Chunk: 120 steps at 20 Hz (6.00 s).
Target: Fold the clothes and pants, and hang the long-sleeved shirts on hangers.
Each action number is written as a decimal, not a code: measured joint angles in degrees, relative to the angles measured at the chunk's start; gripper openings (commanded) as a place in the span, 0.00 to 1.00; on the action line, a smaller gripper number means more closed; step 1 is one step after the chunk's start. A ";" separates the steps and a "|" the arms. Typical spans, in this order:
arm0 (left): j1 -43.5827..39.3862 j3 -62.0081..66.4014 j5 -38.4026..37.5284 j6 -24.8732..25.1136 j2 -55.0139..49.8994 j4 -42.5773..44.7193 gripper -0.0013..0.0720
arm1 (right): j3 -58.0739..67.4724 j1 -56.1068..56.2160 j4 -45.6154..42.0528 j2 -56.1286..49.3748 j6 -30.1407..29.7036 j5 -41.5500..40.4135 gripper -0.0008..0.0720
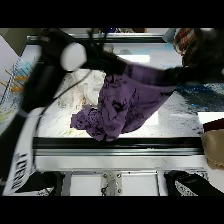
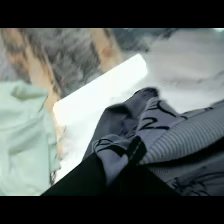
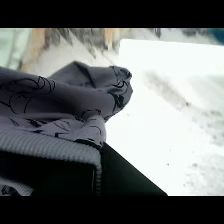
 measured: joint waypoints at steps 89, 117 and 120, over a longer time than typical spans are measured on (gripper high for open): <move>50.71 -42.10 21.44 7.30 -2.75 10.93 0.81 | -11.26 16.76 -6.32 -9.03 11.91 9.40 0.04; 51.43 -24.74 24.44 8.15 -30.80 20.24 0.04 | -11.28 16.76 -6.29 -10.21 11.91 9.40 0.04; 51.41 -24.74 24.28 8.11 -30.80 19.63 0.04 | -11.28 16.76 -6.29 -10.49 11.91 9.42 0.04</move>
